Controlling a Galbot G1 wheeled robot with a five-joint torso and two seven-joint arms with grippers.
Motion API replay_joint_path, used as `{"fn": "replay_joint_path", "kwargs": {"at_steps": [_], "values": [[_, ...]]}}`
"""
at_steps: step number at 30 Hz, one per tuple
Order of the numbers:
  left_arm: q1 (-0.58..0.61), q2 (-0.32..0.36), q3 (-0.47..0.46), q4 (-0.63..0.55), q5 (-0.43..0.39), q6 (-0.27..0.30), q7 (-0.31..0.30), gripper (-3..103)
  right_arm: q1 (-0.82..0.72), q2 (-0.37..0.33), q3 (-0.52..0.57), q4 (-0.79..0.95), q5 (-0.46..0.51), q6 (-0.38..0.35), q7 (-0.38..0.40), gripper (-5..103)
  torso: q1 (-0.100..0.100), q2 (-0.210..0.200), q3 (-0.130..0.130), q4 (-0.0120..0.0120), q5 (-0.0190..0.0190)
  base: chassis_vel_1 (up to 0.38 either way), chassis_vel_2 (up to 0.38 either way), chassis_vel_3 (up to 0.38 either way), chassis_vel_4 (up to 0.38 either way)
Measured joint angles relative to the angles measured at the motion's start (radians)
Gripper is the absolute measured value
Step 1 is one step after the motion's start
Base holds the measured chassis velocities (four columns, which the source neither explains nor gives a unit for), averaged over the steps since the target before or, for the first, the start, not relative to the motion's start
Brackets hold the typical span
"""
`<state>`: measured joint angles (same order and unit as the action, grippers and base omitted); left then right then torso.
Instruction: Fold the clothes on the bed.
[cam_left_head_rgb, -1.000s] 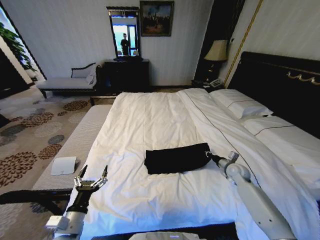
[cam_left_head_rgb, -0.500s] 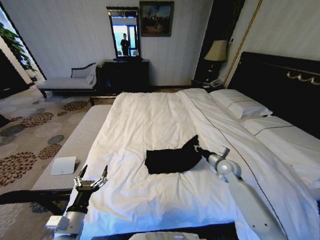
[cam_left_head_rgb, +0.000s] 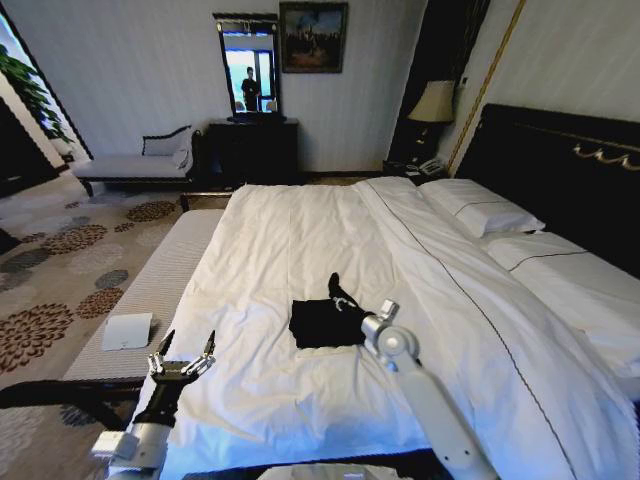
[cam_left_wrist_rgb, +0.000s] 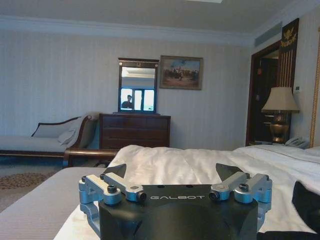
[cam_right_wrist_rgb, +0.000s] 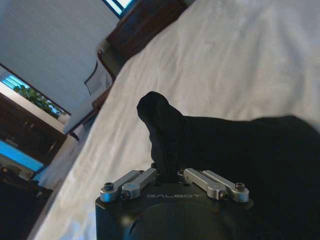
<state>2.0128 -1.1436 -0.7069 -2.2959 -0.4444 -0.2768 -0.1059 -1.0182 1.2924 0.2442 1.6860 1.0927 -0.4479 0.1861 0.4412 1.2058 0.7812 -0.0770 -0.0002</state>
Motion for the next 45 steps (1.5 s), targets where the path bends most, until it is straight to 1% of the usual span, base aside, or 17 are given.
{"fn": "replay_joint_path", "kwargs": {"at_steps": [4, 12, 15, 24, 26, 29, 30, 32, 34, 37, 38, 39, 40, 43, 44, 45], "values": [[0.0, 0.0, 0.0, 0.0, 0.0, 0.0, 0.0, 100, 0.008, 0.025, -0.027, -0.065, -0.048, 0.031, -0.032, 7, 0.0, 0.0, 0.0, 0.0, 0.0001, 0.0, 0.0, 0.0, 0.0], [0.0, 0.0, 0.0, 0.0, 0.0, 0.0, 0.0, 100, 0.013, 0.032, -0.053, -0.098, -0.07, 0.045, -0.047, 7, 0.0, 0.0, 0.0, -0.0001, 0.0001, 0.0, 0.0, 0.0, 0.0], [0.0, 0.0, 0.0, 0.0, 0.0, 0.0, 0.0, 100, 0.006, 0.038, -0.078, -0.105, -0.094, 0.053, -0.056, 7, 0.0, 0.0, 0.0, -0.0001, 0.0002, 0.0, 0.0, 0.0, 0.0], [0.0, 0.0, 0.0, 0.0, 0.0, 0.0, 0.0, 100, 0.031, 0.052, -0.09, -0.157, -0.095, 0.072, -0.052, 7, 0.0, 0.0, 0.0, -0.0001, 0.0002, 0.0, 0.0, 0.0, 0.0], [0.0, 0.0, 0.0, 0.0, 0.0, 0.0, 0.0, 100, 0.037, 0.056, -0.096, -0.159, -0.093, 0.073, -0.05, 5, 0.0, 0.0, 0.0, 0.0, 0.0001, 0.0, 0.0, 0.0, 0.0], [0.0, 0.0, 0.0, 0.0, 0.0, 0.0, 0.0, 100, 0.036, 0.064, -0.11, -0.152, -0.101, 0.077, -0.044, 21, 0.0, 0.0, 0.0, 0.0, 0.0002, 0.0, 0.0, 0.0, 0.0], [0.0, 0.0, 0.0, 0.0, 0.0, 0.0, 0.0, 100, 0.036, 0.064, -0.11, -0.152, -0.101, 0.077, -0.044, 21, 0.0, 0.0, 0.0, 0.0, 0.0002, 0.0, 0.0, 0.0, 0.0], [0.0, 0.0, 0.0, 0.0, 0.0, 0.0, 0.0, 100, 0.026, 0.064, -0.123, -0.124, -0.108, 0.081, -0.043, 32, 0.0, 0.0, 0.0, 0.0, 0.0002, 0.0, 0.0, 0.0, 0.0], [0.0, 0.0, 0.0, 0.0, 0.0, 0.0, 0.0, 100, 0.021, 0.063, -0.127, -0.112, -0.108, 0.081, -0.043, 32, 0.0, 0.0, 0.0, 0.0, 0.0002, 0.0, 0.0, 0.0, 0.0], [0.0, 0.0, 0.0, 0.0, 0.0, 0.0, 0.0, 100, -0.001, 0.055, -0.142, -0.054, -0.116, 0.08, -0.043, 48, 0.0, 0.0, 0.0, -0.0001, 0.0001, 0.0, 0.0, 0.0, 0.0], [0.0, 0.0, 0.0, 0.0, 0.0, 0.0, 0.0, 100, -0.006, 0.054, -0.147, -0.042, -0.131, 0.079, -0.045, 53, 0.0, 0.0, 0.0, -0.0001, 0.0001, 0.0, 0.0, 0.0, 0.0], [0.0, 0.0, 0.0, 0.0, 0.0, 0.0, 0.0, 100, -0.01, 0.053, -0.15, -0.039, -0.153, 0.081, -0.051, 53, 0.0, 0.0, 0.0, 0.0, 0.0001, 0.0, 0.0, 0.0, 0.0], [0.0, 0.0, 0.0, 0.0, 0.0, 0.0, 0.0, 100, -0.01, 0.053, -0.15, -0.039, -0.153, 0.081, -0.051, 53, 0.0, 0.0, 0.0, 0.0, 0.0001, 0.0, 0.0, 0.0, 0.0], [0.0, 0.0, 0.0, 0.0, 0.0, 0.0, 0.0, 100, -0.016, 0.05, -0.154, -0.034, -0.195, 0.093, -0.064, 70, 0.0, 0.0, 0.0, 0.0, 0.0002, 0.0, 0.0, 0.0, 0.0], [0.0, 0.0, 0.0, 0.0, 0.0, 0.0, 0.0, 100, -0.02, 0.047, -0.153, -0.026, -0.222, 0.105, -0.073, 75, 0.0, 0.0, 0.0, 0.0, 0.0002, 0.0, 0.0, 0.0, 0.0], [0.0, 0.0, 0.0, 0.0, 0.0, 0.0, 0.0, 100, -0.023, 0.044, -0.153, -0.02, -0.254, 0.118, -0.081, 75, 0.0, 0.0, 0.0, 0.0, 0.0002, 0.0, 0.0, 0.0, 0.0]]}}
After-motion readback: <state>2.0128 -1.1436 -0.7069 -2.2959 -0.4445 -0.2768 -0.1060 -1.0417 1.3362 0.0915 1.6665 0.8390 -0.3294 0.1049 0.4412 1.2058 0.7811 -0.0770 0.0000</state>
